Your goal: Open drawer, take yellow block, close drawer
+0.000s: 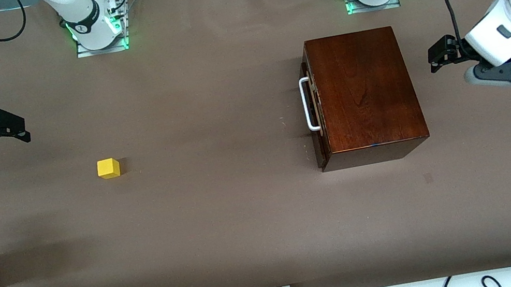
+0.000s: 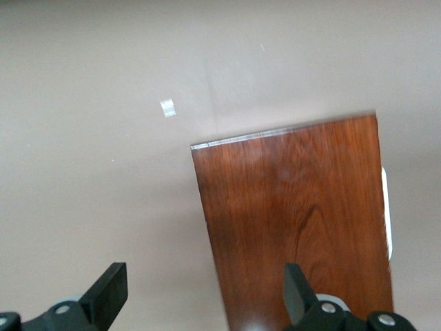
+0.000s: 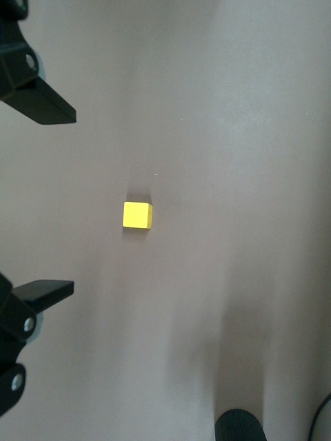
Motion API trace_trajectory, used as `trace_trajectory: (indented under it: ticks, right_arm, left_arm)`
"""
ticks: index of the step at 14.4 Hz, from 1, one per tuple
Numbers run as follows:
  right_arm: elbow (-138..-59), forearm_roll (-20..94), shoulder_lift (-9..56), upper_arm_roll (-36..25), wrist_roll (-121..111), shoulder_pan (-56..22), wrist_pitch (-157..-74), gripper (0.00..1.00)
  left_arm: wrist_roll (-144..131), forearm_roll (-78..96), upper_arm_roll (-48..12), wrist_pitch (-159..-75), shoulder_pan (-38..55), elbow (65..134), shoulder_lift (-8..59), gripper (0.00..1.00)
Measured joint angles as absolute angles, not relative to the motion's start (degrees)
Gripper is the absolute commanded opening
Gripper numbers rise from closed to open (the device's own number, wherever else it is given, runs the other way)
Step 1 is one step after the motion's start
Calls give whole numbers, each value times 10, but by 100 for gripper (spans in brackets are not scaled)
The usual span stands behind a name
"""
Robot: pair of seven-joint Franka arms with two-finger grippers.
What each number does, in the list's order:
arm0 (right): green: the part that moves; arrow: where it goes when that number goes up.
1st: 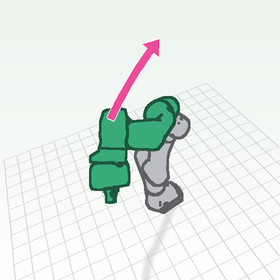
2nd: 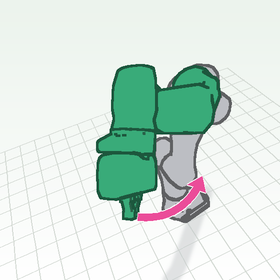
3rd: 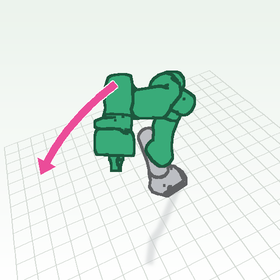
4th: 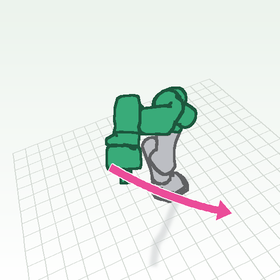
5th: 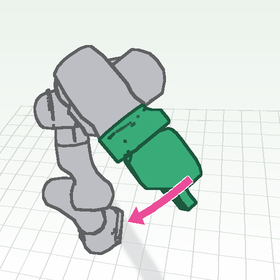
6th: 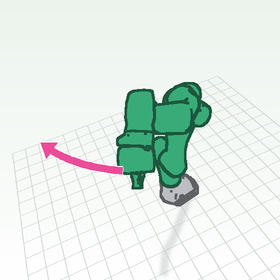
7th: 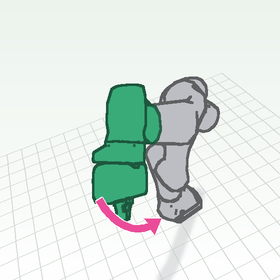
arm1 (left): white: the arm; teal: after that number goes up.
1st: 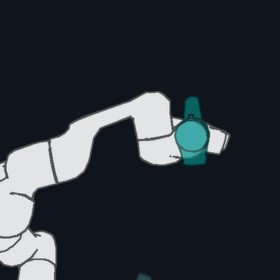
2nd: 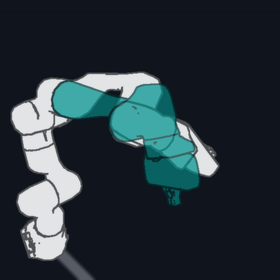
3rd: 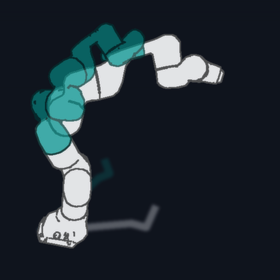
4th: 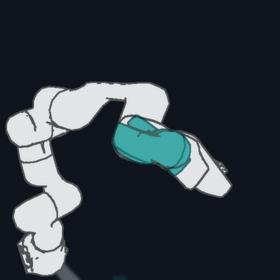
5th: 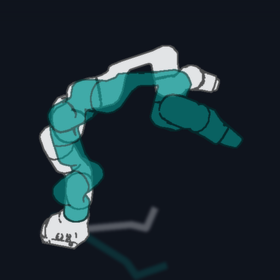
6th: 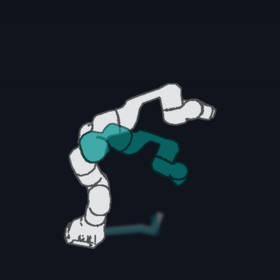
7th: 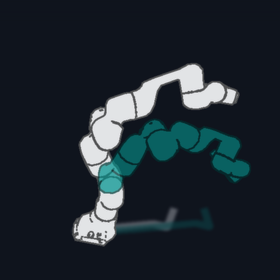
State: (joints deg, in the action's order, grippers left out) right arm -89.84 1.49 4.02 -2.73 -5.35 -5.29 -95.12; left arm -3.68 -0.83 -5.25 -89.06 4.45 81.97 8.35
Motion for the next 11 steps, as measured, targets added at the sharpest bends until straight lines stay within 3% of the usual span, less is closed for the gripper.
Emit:
trace_trajectory:
  ticks: [4, 11]
  right_arm:
    - [-898, 15, 40, -29, -53, -53, -936, 100]
    - [-898, 15, 40, -28, -53, -53, -927, 100]
  left_arm:
    - [-69, -9, -41, -948, 22, 950, -13, 100]
    - [-64, -9, -30, -923, 27, 956, -10, 100]
